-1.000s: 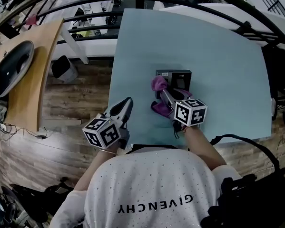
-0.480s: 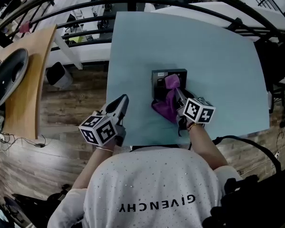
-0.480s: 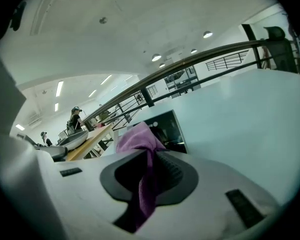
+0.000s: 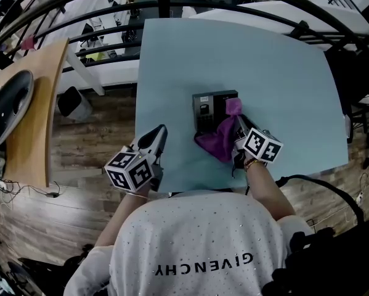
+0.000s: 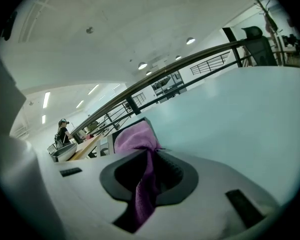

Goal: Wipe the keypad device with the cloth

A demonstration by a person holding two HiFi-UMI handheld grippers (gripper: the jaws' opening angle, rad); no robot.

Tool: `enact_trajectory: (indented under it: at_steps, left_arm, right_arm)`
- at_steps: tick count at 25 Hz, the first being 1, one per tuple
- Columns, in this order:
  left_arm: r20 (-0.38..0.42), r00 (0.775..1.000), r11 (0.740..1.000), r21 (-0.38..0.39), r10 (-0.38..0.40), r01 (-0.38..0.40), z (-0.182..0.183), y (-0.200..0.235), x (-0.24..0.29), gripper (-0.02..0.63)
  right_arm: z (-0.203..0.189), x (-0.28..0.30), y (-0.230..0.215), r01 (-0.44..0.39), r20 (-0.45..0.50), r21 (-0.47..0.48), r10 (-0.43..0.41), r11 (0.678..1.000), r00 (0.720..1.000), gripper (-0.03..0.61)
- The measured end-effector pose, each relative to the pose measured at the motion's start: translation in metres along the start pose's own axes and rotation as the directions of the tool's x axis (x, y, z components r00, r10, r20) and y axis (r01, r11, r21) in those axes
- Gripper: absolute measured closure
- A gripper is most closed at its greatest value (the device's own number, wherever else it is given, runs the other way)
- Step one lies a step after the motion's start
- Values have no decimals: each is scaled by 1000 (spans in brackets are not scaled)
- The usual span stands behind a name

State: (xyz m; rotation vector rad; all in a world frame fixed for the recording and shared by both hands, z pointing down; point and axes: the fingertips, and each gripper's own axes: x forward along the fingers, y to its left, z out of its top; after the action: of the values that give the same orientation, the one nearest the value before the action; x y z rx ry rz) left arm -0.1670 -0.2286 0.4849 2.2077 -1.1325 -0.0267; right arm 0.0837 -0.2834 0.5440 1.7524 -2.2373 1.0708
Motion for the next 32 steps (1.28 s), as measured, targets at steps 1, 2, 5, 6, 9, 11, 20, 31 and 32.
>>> enact_trajectory:
  at_steps: [1,2,5,6,9,11,20,31,32]
  left_arm:
    - [2,1000,1000,-2,2,-2,0,1,0,614]
    - [4,1000,1000,-4,4,-4,0,3,0,614]
    - [5,1000,1000,-7,5,-5,-1,6,0,614]
    - [6,1000,1000,-6,4,-4,0,7,-1,614]
    - [9,1000,1000,-3,1,-1,1,7,-3,614]
    - [12,1000,1000,-2,-1,1,1,8,-5,614]
    - [12,1000,999,28,-15,15,2,5,-19,614]
    - [-13,1000,1000,14,-14,14,-19,5,-40,614]
    - [-11,1000,1000,13,-14,15,-19,5,-42,614]
  right_arm:
    - [0,0,-3,9,2,3,-9,1000,1000,529]
    - [0,1,-5,16,4,11,-16,1000,1000,529]
    - [0,2,-12,44,11,51,-45,998,999,529]
    - [1,1,-15,66,16,64,-67,996,998,529]
    - [9,-7,-14,115,62,60,-119,992,991,532]
    - [12,-7,6,66,85,4,-66,998,994,534]
    - [-41,10,111,-195,-109,-222,175,955,979,534]
    - [-69,13,119,-201,-160,-279,160,939,974,534]
    - [-69,15,117,-195,-165,-288,152,938,975,534]
